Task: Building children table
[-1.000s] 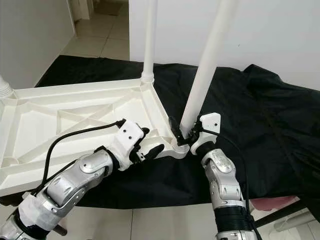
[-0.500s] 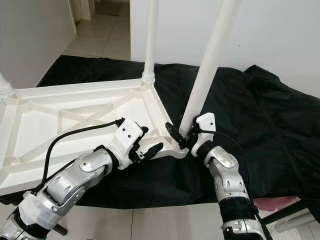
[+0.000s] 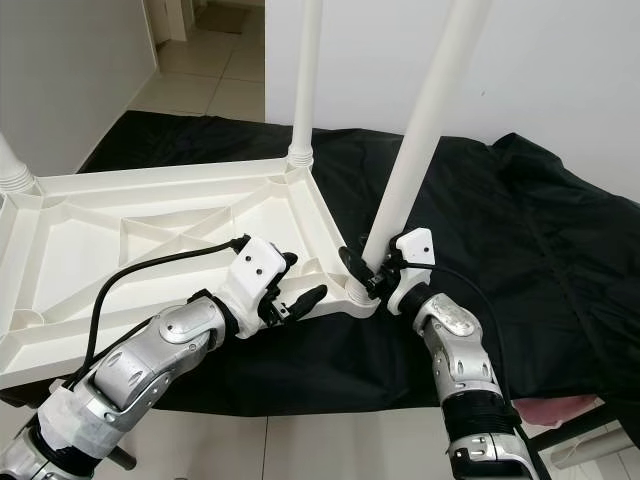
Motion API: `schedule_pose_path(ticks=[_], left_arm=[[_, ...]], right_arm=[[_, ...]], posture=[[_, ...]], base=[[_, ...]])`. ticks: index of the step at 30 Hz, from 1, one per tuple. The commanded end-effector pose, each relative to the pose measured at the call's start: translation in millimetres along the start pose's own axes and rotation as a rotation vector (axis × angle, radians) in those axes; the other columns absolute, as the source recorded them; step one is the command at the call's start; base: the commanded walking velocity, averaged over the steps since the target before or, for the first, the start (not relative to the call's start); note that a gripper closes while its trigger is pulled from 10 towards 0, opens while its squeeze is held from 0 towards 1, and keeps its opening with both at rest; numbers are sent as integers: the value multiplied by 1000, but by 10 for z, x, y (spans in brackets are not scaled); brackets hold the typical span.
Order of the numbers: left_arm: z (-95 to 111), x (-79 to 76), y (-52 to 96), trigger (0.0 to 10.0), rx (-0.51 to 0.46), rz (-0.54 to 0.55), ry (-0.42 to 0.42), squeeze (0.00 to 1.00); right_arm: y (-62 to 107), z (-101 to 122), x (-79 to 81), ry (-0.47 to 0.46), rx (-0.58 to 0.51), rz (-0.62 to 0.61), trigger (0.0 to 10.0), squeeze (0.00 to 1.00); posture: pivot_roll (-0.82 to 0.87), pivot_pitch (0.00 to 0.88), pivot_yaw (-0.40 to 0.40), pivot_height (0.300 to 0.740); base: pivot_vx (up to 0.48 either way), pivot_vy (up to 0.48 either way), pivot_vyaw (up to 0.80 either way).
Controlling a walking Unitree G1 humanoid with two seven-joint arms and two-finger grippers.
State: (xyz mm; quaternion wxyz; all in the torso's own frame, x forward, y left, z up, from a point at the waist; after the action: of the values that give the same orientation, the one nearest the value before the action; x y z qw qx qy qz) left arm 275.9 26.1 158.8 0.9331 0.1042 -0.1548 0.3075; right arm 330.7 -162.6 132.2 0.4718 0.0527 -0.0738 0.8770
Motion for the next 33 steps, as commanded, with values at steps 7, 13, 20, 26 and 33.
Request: schedule_pose_path(ticks=[7,13,20,26,33], left_arm=[[49,-112,8,10000,-36,-159,3,0],[36,-117,16,10000,-32,-158,5,0],[45,-127,3,10000,-34,-161,6,0],[49,-119,11,10000,-35,-157,4,0],[34,-106,16,10000,-31,-152,1,0]], right_arm=[[80,-249,-7,-55,49,-159,10000,0],[127,-232,67,-72,-8,-346,10000,0],[170,-267,71,-87,-23,-563,10000,0],[131,-302,231,-163,-55,-629,10000,0],[102,-248,326,-169,-75,-591,10000,0]], posture=[[-16,0,-68,740],[-20,1,-68,740],[-23,1,-72,740],[-12,3,-81,740],[-12,2,-92,740]], base=[[0,0,0],[0,0,0],[0,0,0],[0,0,0],[0,0,0]])
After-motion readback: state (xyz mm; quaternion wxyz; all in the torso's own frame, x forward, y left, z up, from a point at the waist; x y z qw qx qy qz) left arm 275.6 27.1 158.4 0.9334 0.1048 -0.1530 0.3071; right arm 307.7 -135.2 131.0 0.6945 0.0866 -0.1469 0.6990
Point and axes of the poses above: a point about 5 cm out from each wrist's last joint towards the gripper, its own y axis pointing back from the gripper into the wrist, its own z axis along the axis of the wrist's last joint, x = y × z, the point moved 2 cm from there along -y, pointing out of the wrist towards the gripper, and after that the axes turned 12 degrees about -y, right-handed, at the moved point
